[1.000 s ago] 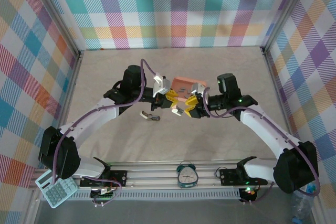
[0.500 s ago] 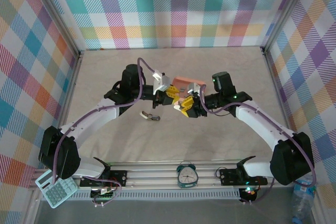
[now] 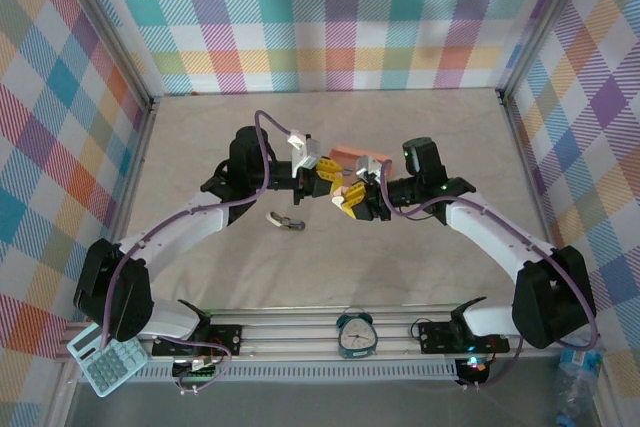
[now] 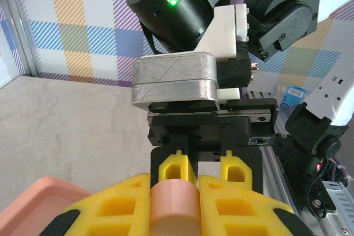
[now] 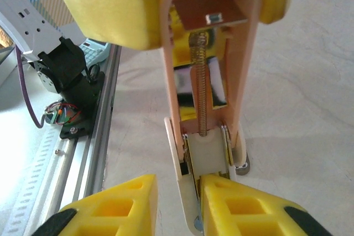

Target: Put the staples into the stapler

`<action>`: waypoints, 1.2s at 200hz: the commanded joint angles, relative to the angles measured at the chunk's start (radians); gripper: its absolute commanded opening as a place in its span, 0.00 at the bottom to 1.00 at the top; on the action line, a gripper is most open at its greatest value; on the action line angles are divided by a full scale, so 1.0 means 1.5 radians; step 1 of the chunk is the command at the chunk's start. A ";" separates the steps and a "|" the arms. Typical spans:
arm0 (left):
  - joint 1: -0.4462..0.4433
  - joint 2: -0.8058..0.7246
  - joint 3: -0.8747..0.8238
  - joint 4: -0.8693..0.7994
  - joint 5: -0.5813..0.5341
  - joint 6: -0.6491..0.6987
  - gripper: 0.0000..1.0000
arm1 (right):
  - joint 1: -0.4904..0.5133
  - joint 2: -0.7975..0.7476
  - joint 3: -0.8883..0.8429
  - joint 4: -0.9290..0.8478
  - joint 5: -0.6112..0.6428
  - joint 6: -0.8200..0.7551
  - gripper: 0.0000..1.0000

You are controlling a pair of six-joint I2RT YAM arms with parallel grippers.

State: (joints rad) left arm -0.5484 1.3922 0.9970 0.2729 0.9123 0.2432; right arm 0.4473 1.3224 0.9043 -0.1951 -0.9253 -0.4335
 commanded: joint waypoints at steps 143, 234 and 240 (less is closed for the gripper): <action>-0.009 -0.003 0.025 -0.028 0.015 0.069 0.00 | -0.012 0.019 0.105 -0.137 -0.054 -0.124 0.49; -0.016 0.005 0.031 -0.013 0.028 0.060 0.00 | 0.002 0.064 0.109 -0.080 -0.084 -0.095 0.49; -0.016 0.006 0.031 -0.014 0.027 0.060 0.00 | 0.001 0.061 0.105 -0.072 -0.075 -0.090 0.50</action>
State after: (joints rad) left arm -0.5610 1.3952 1.0050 0.2111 0.9146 0.3298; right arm 0.4335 1.4063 1.0428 -0.3527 -0.9981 -0.5808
